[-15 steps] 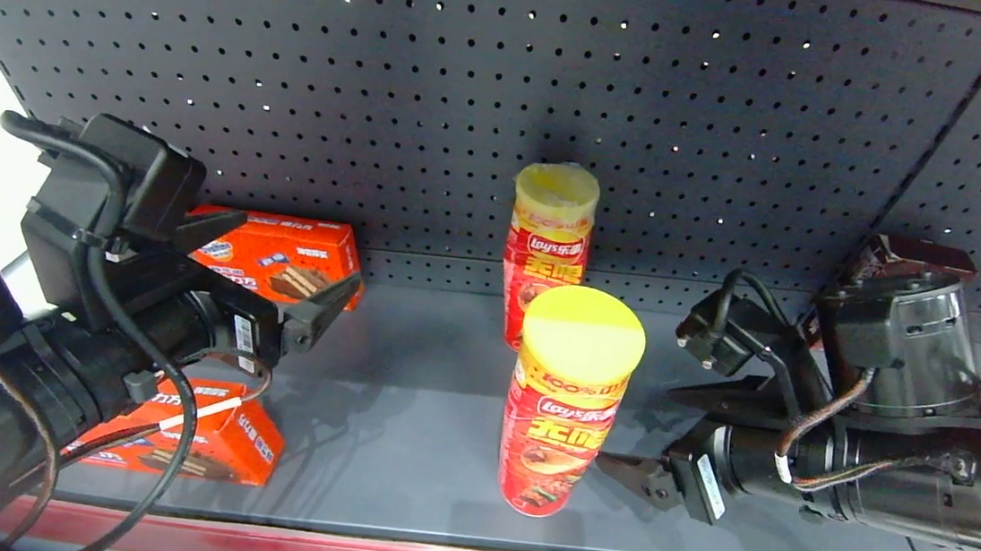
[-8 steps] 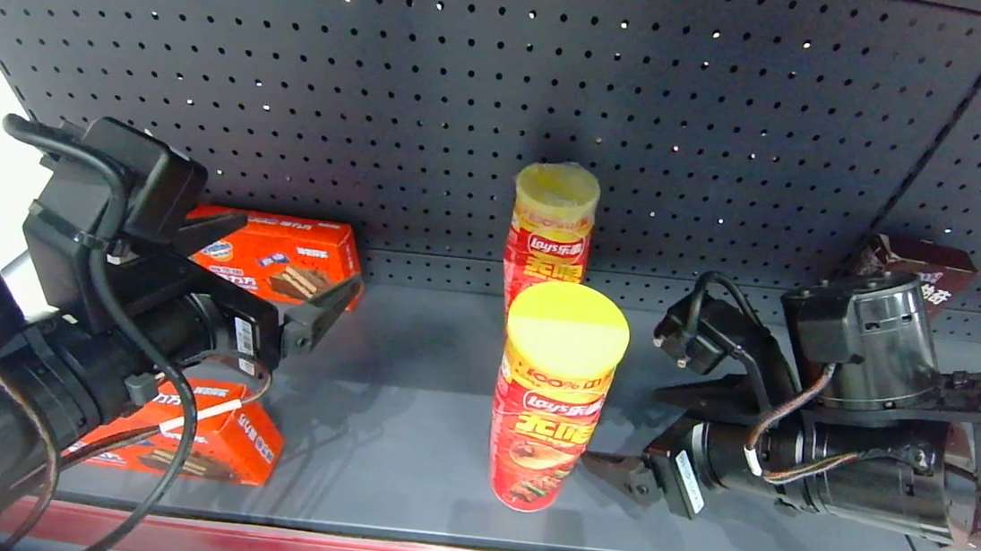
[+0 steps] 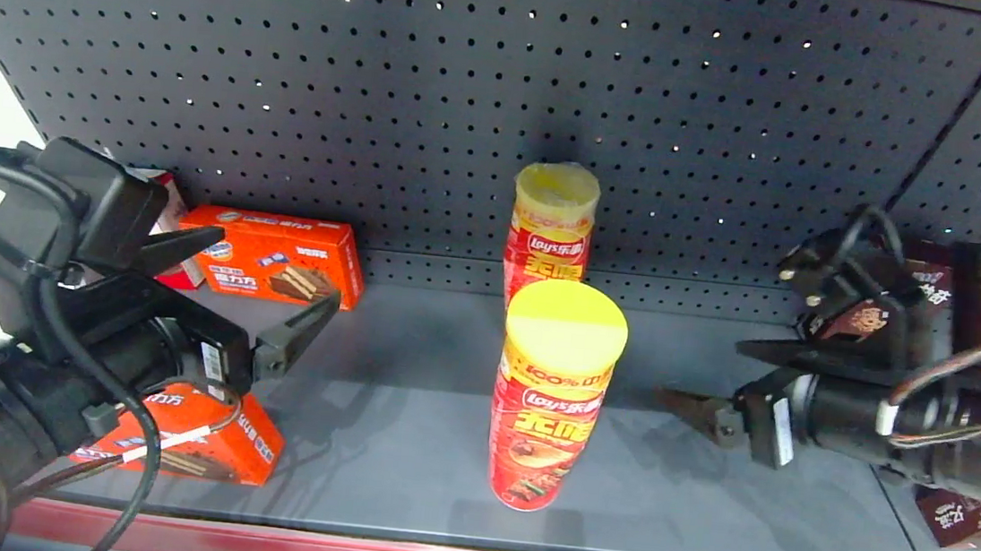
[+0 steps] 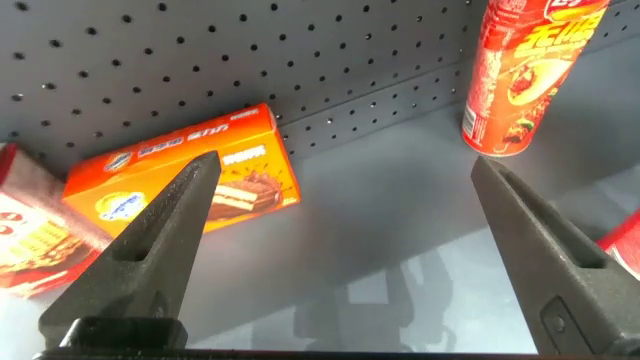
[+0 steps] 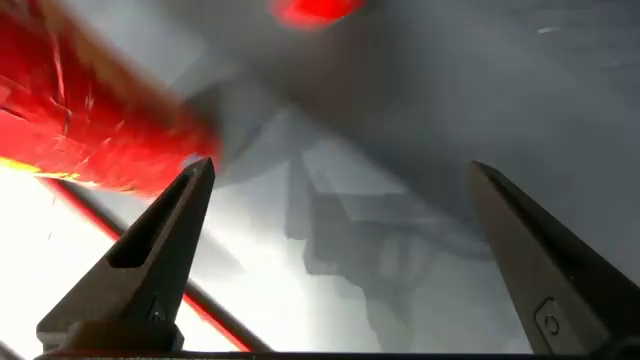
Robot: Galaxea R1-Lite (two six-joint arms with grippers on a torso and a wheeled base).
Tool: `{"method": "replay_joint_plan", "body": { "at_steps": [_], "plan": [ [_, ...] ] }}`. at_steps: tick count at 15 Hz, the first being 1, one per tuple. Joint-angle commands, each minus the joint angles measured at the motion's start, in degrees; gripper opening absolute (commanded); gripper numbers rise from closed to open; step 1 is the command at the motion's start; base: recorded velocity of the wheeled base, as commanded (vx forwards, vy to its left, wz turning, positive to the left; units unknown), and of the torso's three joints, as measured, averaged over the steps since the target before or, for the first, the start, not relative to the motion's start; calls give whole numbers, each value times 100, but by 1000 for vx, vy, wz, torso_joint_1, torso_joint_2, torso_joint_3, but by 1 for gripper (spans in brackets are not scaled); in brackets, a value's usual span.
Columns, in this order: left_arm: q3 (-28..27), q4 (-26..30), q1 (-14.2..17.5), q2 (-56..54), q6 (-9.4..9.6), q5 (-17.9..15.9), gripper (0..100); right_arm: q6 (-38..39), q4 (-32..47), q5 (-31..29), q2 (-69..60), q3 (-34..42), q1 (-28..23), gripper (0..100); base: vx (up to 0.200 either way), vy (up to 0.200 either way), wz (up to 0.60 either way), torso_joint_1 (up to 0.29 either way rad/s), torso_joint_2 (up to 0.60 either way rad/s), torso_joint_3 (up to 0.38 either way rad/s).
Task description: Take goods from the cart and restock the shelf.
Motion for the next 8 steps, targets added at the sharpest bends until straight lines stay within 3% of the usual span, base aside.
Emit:
{"method": "replay_joint_plan", "body": {
  "at_steps": [1,5,8],
  "plan": [
    [164,-34,-10,-515,10,1,100,91,-191,-322,-1876,536,-654,100,0,0,0,0,0,0],
    [243,-7,-62,-1095,81,10,100,91,-129,-304,-3923,1213,-1164,100,0,0,0,0,0,0],
    [612,2,-98,-1701,133,-8,100,100,-77,-295,-5048,1925,-1191,100,0,0,0,0,0,0]
  ]
}}
